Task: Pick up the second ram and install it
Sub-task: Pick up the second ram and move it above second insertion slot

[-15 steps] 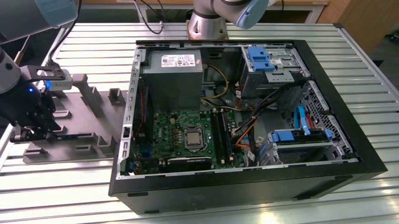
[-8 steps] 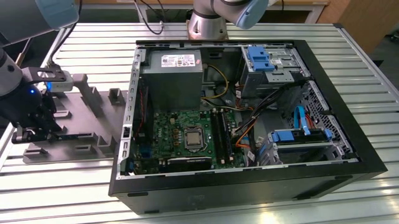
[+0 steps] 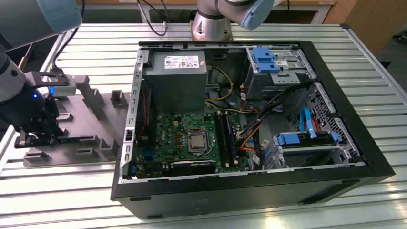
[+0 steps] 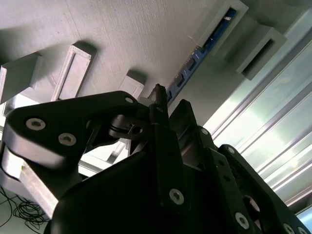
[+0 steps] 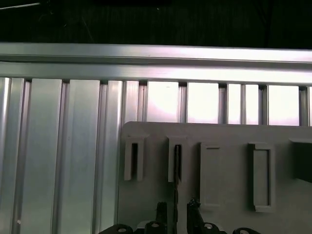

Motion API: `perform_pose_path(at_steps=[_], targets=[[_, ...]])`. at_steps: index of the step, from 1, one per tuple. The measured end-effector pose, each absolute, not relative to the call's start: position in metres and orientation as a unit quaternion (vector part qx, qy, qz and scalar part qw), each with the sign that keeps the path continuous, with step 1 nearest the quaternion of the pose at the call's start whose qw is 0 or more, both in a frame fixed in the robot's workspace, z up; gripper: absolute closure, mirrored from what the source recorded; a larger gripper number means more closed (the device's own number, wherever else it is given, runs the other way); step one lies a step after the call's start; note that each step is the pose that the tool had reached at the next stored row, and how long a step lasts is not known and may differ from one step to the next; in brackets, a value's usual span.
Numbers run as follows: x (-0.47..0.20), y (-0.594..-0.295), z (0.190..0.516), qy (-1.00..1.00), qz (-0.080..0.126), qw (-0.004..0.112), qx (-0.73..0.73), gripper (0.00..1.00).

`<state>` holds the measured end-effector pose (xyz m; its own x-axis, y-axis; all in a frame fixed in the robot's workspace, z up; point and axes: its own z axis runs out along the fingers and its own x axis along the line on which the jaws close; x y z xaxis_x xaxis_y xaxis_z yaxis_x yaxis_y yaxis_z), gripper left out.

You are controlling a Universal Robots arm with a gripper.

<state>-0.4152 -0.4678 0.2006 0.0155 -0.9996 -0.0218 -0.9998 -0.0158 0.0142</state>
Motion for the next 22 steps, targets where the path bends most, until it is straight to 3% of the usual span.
perform_pose_path(at_steps=[8, 10, 11, 22], targets=[[-0.4153, -0.4678, 0.1972, 0.702, 0.013, 0.003, -0.713, 0.70], [-0.4152, -0.4678, 0.1971, 0.702, 0.013, 0.003, -0.713, 0.71], [-0.4153, -0.4678, 0.1971, 0.702, 0.013, 0.003, -0.713, 0.78], [-0.4142, -0.4678, 0.1934, 0.702, 0.013, 0.003, -0.712, 0.78]])
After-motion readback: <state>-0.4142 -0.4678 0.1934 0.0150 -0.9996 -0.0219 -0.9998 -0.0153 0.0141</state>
